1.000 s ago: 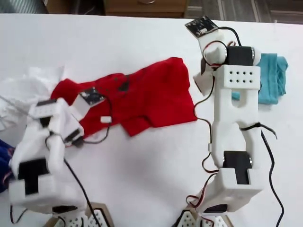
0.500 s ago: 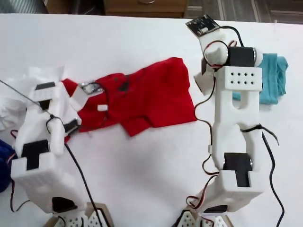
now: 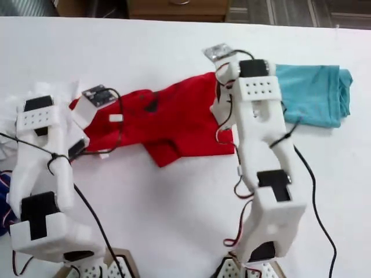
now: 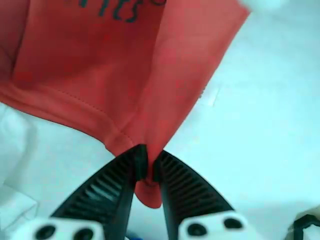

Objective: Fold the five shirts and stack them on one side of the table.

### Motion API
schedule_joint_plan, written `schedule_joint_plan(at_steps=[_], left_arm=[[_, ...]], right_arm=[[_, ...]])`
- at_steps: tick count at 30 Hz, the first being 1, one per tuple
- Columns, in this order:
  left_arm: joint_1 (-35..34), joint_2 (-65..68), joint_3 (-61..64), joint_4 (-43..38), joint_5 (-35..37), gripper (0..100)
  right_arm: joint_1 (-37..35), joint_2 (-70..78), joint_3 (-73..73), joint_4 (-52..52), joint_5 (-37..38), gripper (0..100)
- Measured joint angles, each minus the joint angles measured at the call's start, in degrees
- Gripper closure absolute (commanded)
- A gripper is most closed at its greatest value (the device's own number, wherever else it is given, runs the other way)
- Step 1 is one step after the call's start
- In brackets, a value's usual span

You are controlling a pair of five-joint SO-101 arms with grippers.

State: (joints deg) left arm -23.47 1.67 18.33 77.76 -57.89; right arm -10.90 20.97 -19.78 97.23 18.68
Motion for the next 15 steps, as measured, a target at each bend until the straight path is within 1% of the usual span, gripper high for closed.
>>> schedule_joint_plan(at_steps=[3, 15], left_arm=[[0.0, 0.0, 0.0, 0.0, 0.0, 97], [0.0, 0.0, 0.0, -0.79, 0.0, 97]], right_arm=[[0.0, 3.78, 0.0, -0.09, -2.29, 70.4], [-0.18, 13.89, 0.0, -0.62, -5.63, 71.6]])
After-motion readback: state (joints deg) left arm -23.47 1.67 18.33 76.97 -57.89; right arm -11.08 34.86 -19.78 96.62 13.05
